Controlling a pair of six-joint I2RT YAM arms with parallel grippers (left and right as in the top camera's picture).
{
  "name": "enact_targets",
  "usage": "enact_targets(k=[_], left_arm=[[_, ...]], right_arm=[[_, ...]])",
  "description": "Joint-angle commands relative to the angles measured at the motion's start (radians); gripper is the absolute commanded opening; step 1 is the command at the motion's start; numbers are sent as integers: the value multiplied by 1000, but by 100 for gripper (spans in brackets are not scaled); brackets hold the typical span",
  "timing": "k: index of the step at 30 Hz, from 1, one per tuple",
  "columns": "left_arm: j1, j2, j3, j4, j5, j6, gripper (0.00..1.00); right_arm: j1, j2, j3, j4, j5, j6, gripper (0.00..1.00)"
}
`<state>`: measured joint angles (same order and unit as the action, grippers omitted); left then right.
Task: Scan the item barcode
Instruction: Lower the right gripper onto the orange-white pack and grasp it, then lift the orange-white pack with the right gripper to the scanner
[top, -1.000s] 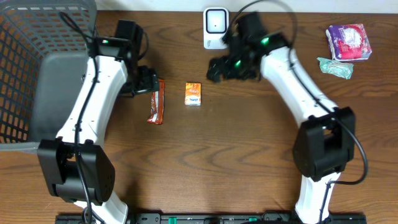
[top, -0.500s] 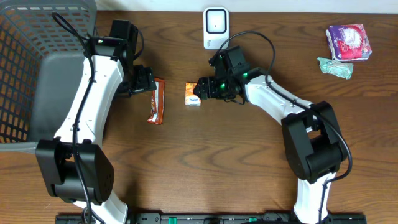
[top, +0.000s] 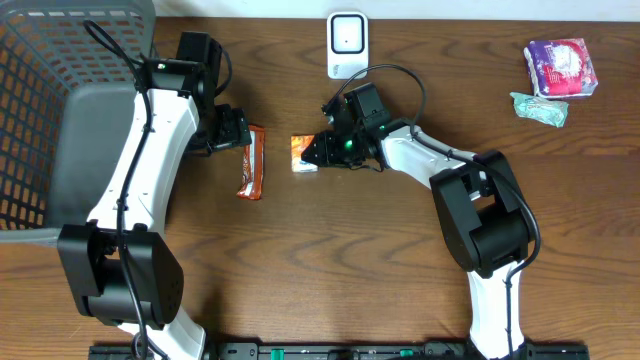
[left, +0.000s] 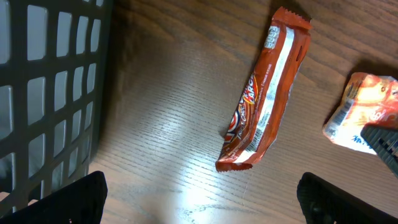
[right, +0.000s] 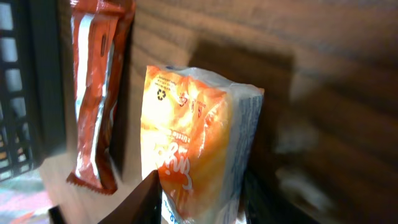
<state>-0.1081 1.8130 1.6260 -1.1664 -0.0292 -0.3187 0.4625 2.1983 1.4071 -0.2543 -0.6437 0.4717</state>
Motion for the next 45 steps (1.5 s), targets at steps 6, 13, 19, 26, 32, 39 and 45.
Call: enact_targets(k=[6, 13, 19, 26, 32, 39, 45], left_arm=[[0, 13, -8, -3, -9, -16, 98], [0, 13, -8, -3, -9, -16, 98], [0, 13, -8, -3, -9, -16, 98], [0, 13, -8, -3, -9, -16, 98], [0, 13, -8, -3, -9, -16, 98], [0, 13, -8, -3, -9, -16, 98], [0, 13, -8, -3, -9, -16, 98]], right_arm=[[-21, 40, -14, -42, -244, 8, 1], [-117, 40, -14, -51, -919, -214, 1], [-137, 39, -14, -75, -906, -225, 1], [-120, -89, -4, -238, -223, -125, 1], [-96, -325, 98, -304, 683, -154, 1], [-32, -311, 98, 65, 1035, -486, 1], [-29, -152, 98, 328, 1038, -512, 1]])
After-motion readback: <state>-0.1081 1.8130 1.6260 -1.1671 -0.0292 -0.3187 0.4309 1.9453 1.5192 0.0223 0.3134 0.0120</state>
